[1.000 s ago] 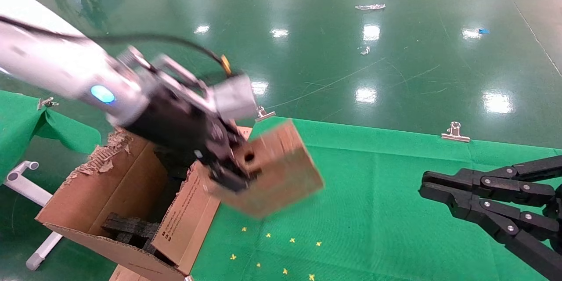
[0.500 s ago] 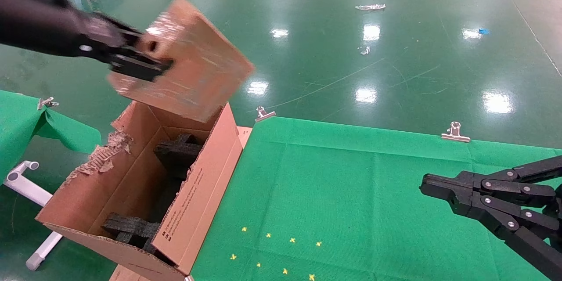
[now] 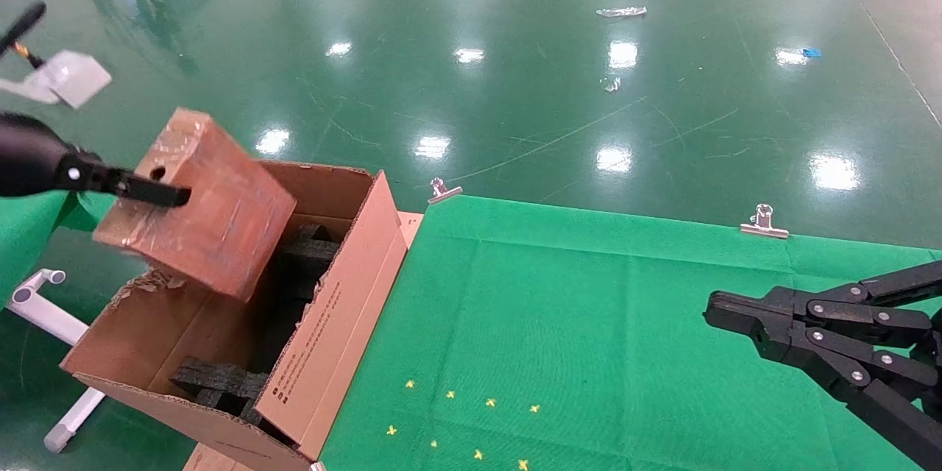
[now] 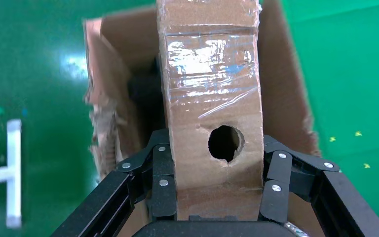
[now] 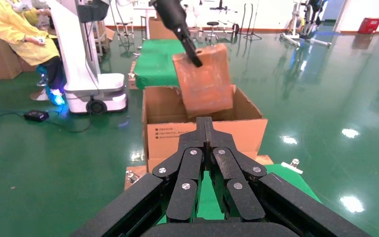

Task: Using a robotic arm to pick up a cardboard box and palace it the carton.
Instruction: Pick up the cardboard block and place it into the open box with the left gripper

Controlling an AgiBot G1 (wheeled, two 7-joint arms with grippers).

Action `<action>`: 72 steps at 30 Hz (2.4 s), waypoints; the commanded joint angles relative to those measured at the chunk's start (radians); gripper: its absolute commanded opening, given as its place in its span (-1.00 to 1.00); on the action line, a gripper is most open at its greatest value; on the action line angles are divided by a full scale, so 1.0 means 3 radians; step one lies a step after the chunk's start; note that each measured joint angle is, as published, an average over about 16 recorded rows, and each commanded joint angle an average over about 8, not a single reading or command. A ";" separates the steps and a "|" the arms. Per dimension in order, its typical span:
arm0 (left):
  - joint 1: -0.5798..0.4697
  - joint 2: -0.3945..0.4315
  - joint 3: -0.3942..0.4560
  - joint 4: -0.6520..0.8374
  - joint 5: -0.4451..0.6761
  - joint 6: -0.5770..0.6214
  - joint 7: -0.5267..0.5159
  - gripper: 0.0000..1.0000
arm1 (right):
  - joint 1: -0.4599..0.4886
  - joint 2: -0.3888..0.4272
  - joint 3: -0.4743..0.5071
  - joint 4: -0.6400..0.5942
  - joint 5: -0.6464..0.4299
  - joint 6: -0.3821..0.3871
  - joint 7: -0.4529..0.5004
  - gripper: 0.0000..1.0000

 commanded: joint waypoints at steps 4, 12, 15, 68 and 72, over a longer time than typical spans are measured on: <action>0.0203 0.0042 0.0048 0.0248 -0.0001 -0.0161 -0.0064 -1.00 | 0.0000 0.0000 -0.0001 0.0000 0.0001 0.0000 0.0000 1.00; 0.0417 0.0184 0.0091 0.0585 -0.0008 -0.0329 -0.0113 -1.00 | 0.0001 0.0001 -0.0003 0.0000 0.0002 0.0001 -0.0001 1.00; 0.0468 0.0238 0.0100 0.0728 -0.0007 -0.0362 -0.0074 -1.00 | 0.0001 0.0001 -0.0003 0.0000 0.0002 0.0001 -0.0002 1.00; 0.1665 0.1081 0.0021 0.2147 -0.0246 -0.1554 0.1097 -1.00 | 0.0003 0.0005 -0.0013 0.0000 0.0009 0.0006 -0.0007 1.00; 0.1804 0.1180 -0.0006 0.2152 -0.0285 -0.1701 0.1091 -1.00 | 0.0003 0.0006 -0.0014 0.0000 0.0009 0.0006 -0.0007 1.00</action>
